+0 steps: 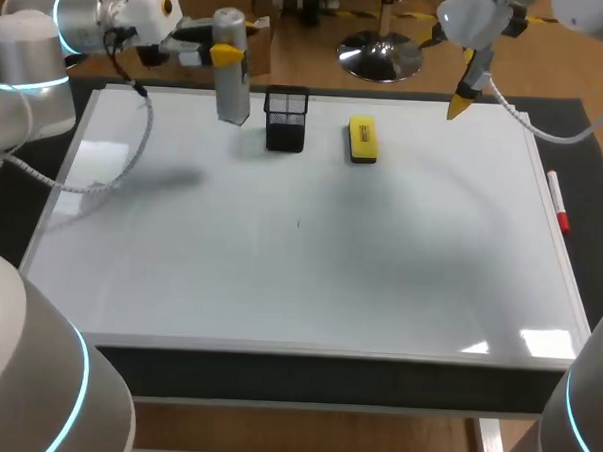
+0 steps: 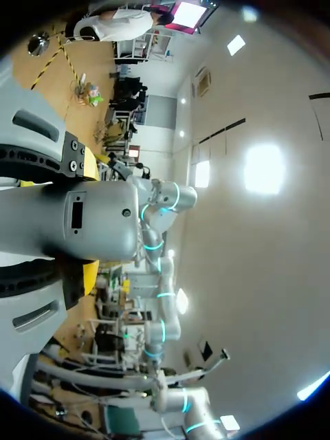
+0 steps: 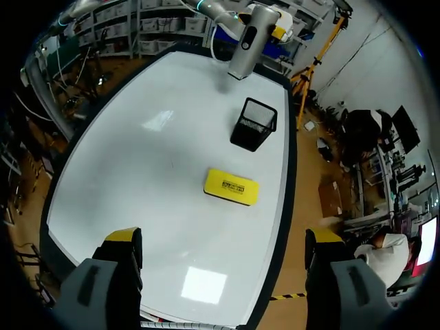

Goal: Pick up the inspection probe, press it on each red-marked spot on the whiteboard one by one, put down the probe, pick up the eraser, and wipe off all the red marks.

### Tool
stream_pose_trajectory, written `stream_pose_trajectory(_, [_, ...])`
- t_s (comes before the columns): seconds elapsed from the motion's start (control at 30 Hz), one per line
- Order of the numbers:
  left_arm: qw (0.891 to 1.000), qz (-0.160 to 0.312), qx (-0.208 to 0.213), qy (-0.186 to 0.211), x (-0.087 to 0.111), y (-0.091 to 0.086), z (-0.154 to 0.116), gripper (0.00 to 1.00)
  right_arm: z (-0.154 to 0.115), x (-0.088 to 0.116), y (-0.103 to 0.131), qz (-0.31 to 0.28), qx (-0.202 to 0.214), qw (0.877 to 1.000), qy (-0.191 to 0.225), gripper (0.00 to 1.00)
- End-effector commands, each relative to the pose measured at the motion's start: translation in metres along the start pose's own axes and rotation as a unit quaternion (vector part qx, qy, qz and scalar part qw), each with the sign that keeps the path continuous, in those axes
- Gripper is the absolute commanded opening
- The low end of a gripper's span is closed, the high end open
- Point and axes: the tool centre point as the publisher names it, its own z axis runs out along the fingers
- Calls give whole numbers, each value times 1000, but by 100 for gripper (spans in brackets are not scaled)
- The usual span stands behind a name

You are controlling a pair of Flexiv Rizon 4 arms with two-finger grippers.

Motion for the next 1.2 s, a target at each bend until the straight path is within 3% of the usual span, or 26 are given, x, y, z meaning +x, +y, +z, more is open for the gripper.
stream_pose_trajectory(0.03, [1000, 4, -1, -14, -9, -9, 13, 0, -1, 0, 0, -1, 1, 1000, 2, 100])
stream_pose_trajectory(0.33, [1000, 7, 23, -18, -38, -11, 28, 0, -1, 0, 0, -1, 1, 1000, 2, 100])
stream_pose_trajectory(0.93, [999, 2, 36, -15, -65, -2, 54, 0, -1, 0, 0, -1, 1, 1000, 2, 100])
stream_pose_trajectory(1.2, [998, 4, 42, -55, -72, 8, 60, 0, -1, 0, 0, -1, 1, 1000, 2, 100])
